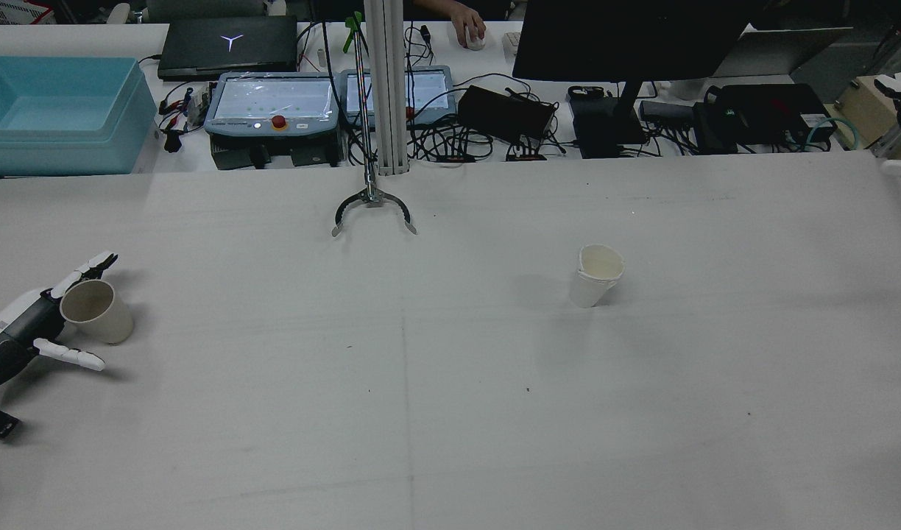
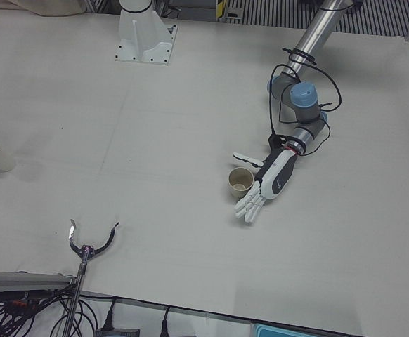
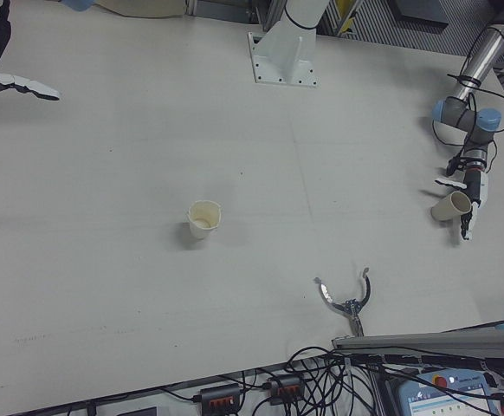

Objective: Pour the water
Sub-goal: 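Close the left hand fingers around the paper cup and lift it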

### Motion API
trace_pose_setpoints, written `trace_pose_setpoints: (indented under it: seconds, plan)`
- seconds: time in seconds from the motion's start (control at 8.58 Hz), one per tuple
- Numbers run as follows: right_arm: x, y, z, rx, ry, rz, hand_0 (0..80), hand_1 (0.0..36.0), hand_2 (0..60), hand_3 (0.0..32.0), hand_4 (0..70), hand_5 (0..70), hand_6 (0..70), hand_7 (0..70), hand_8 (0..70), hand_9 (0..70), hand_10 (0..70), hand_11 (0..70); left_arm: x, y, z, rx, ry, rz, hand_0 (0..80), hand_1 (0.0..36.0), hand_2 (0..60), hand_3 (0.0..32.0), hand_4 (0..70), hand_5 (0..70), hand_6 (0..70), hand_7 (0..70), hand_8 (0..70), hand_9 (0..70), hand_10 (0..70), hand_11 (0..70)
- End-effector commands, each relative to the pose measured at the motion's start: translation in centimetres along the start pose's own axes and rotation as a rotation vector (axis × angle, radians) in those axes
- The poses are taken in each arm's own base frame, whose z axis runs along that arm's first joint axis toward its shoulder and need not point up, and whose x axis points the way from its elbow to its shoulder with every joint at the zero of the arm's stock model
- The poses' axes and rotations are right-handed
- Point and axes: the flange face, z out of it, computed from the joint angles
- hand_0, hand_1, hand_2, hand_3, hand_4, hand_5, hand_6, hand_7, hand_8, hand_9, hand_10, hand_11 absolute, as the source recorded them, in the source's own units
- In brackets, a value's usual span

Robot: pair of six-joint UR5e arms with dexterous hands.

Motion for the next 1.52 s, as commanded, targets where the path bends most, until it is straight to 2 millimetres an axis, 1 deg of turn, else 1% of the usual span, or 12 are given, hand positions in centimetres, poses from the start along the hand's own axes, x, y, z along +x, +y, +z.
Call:
trace_pose_setpoints:
  seconds: [0.0, 0.12, 0.23, 0.35, 0.47, 0.58, 0.7, 0.82, 0.93, 1.05, 1.17, 1.4]
  plan:
    - [-0.1, -0.3, -0.3, 0.007, -0.002, 0.001, 41.2, 9.1, 12.4, 3.8, 1.5, 5.0, 0.0, 0.0, 0.0, 0.0, 0.0, 0.0, -0.3, -0.2, 0.2, 0.022, -0.018, -0.006, 49.3, 16.3, 6.1, 1.4, 3.7, 13.8, 0.0, 11.2, 0.0, 0.8, 0.0, 0.0]
    - [-0.1, -0.3, -0.2, 0.005, -0.002, 0.001, 40.9, 9.1, 12.6, 3.4, 1.7, 4.5, 0.0, 0.0, 0.0, 0.0, 0.0, 0.0, -0.2, 0.1, 0.3, 0.027, -0.02, -0.01, 49.2, 17.3, 10.9, 0.0, 6.5, 20.2, 0.0, 10.9, 0.0, 0.7, 0.0, 0.0]
    - [-0.1, -0.3, -0.2, 0.006, -0.001, 0.001, 40.8, 8.9, 12.4, 3.6, 1.7, 5.1, 0.0, 0.0, 0.0, 0.0, 0.0, 0.0, -0.1, 0.1, 0.3, 0.039, -0.027, -0.021, 49.3, 21.4, 28.0, 0.0, 10.8, 27.5, 0.0, 11.3, 0.0, 0.8, 0.0, 1.1]
    - [-0.1, -0.4, -0.3, 0.008, -0.001, 0.001, 40.4, 8.6, 12.4, 3.6, 1.7, 4.8, 0.0, 0.0, 0.0, 0.0, 0.0, 0.0, -0.3, 0.4, 1.0, 0.055, -0.038, -0.039, 48.7, 26.8, 54.1, 0.0, 18.4, 37.4, 0.0, 11.4, 0.0, 0.8, 0.3, 2.4]
    - [0.0, -0.6, -0.4, 0.013, 0.002, 0.0, 39.9, 8.3, 12.1, 3.4, 1.6, 4.3, 0.0, 0.0, 0.0, 0.0, 0.0, 0.0, -0.5, 0.5, 1.6, 0.071, -0.052, -0.061, 44.8, 35.2, 60.0, 0.0, 24.2, 45.8, 1.0, 13.6, 0.0, 1.3, 1.6, 4.4]
    - [0.3, -0.9, -0.5, 0.019, 0.006, -0.002, 39.7, 8.1, 11.6, 3.2, 1.5, 4.5, 0.0, 0.0, 0.0, 0.0, 0.0, 0.0, -0.5, 0.5, 1.5, 0.097, -0.059, -0.101, 52.4, 36.0, 60.0, 0.0, 40.9, 65.4, 7.5, 19.1, 0.7, 2.4, 5.1, 10.4]
    - [0.8, -1.6, -0.6, 0.032, 0.017, -0.003, 39.7, 8.0, 11.6, 3.4, 1.3, 4.8, 0.0, 0.0, 0.0, 0.0, 0.0, 0.0, -0.2, 0.5, 1.5, 0.112, -0.066, -0.15, 67.2, 36.0, 60.0, 0.0, 49.1, 70.0, 10.8, 20.6, 2.8, 3.7, 6.3, 12.9]
    - [1.4, -2.2, -0.7, 0.043, 0.028, -0.009, 39.7, 8.0, 11.5, 3.6, 1.2, 4.7, 0.0, 0.0, 0.0, 0.0, 0.0, 0.0, 0.5, 1.0, 1.4, 0.126, -0.067, -0.172, 65.9, 36.0, 60.0, 0.0, 48.0, 70.0, 10.6, 20.1, 2.8, 3.6, 5.8, 12.1]
    - [2.7, -3.3, -0.4, 0.063, 0.051, -0.021, 39.6, 8.2, 12.0, 2.8, 1.4, 4.3, 0.0, 0.0, 0.0, 0.0, 0.0, 0.0, 2.2, 1.9, 2.2, 0.109, -0.03, -0.184, 63.7, 36.0, 60.0, 0.0, 46.5, 70.0, 9.9, 19.6, 2.4, 3.3, 5.2, 11.2]
    - [3.8, -4.6, 0.3, 0.082, 0.066, -0.022, 39.4, 8.0, 12.2, 3.2, 1.4, 3.8, 0.0, 0.0, 0.0, 0.0, 0.0, 0.0, 4.1, 2.3, 2.0, 0.118, 0.016, -0.184, 80.0, 36.0, 60.0, 0.0, 52.1, 70.0, 12.6, 20.3, 4.9, 5.6, 7.2, 14.8]
    - [3.8, -4.7, 0.3, 0.083, 0.067, -0.02, 39.3, 7.9, 12.0, 2.6, 1.3, 3.8, 0.0, 0.0, 0.0, 0.0, 0.0, 0.0, 5.8, 2.7, 0.3, 0.139, 0.051, -0.184, 80.0, 36.0, 60.0, 0.0, 59.6, 70.0, 16.4, 21.3, 7.1, 7.7, 8.5, 16.8]
    - [4.2, -5.1, 0.1, 0.091, 0.077, -0.033, 39.2, 7.9, 12.0, 3.0, 1.2, 3.9, 0.0, 0.0, 0.0, 0.0, 0.0, 0.0, 6.5, 1.9, -0.4, 0.164, 0.054, -0.219, 80.0, 36.0, 60.0, 0.0, 60.2, 70.0, 21.1, 27.2, 9.5, 11.0, 8.7, 16.7]
